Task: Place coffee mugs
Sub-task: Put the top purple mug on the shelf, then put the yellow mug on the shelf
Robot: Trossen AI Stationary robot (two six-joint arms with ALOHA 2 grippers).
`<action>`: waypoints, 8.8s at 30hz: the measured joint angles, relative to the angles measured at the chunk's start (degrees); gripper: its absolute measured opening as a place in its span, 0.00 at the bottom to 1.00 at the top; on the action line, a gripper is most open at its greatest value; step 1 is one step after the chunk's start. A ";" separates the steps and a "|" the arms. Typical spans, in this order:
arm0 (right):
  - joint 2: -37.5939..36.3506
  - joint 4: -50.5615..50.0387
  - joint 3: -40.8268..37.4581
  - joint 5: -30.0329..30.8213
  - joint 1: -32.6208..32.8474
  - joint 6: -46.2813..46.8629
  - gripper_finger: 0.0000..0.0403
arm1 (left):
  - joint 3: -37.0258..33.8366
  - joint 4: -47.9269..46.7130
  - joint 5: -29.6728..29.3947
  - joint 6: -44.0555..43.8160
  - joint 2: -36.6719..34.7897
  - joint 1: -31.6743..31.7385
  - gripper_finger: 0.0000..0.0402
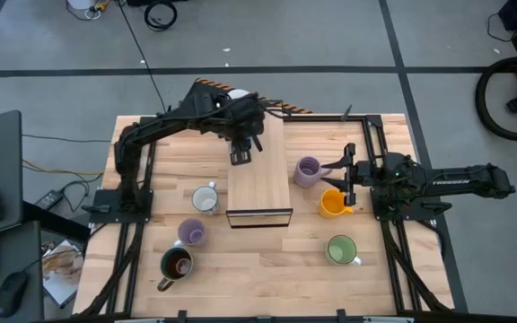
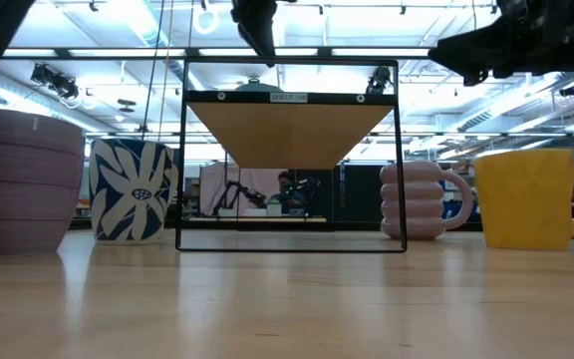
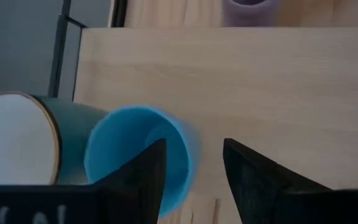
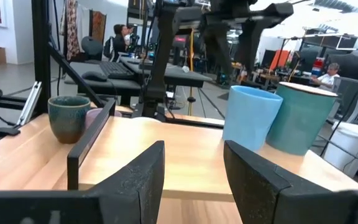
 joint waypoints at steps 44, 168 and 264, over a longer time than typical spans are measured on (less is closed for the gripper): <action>40.26 -50.60 35.06 14.85 0.67 6.20 0.58 | -87.35 79.98 3.31 5.19 -53.27 0.70 0.39; 82.36 -83.30 102.71 0.50 -20.96 -36.74 0.21 | -101.63 95.79 5.43 -8.81 -59.51 1.26 0.39; 71.69 -93.55 89.97 12.46 0.37 4.73 0.56 | -101.65 84.25 -2.06 -7.70 -59.51 5.33 0.39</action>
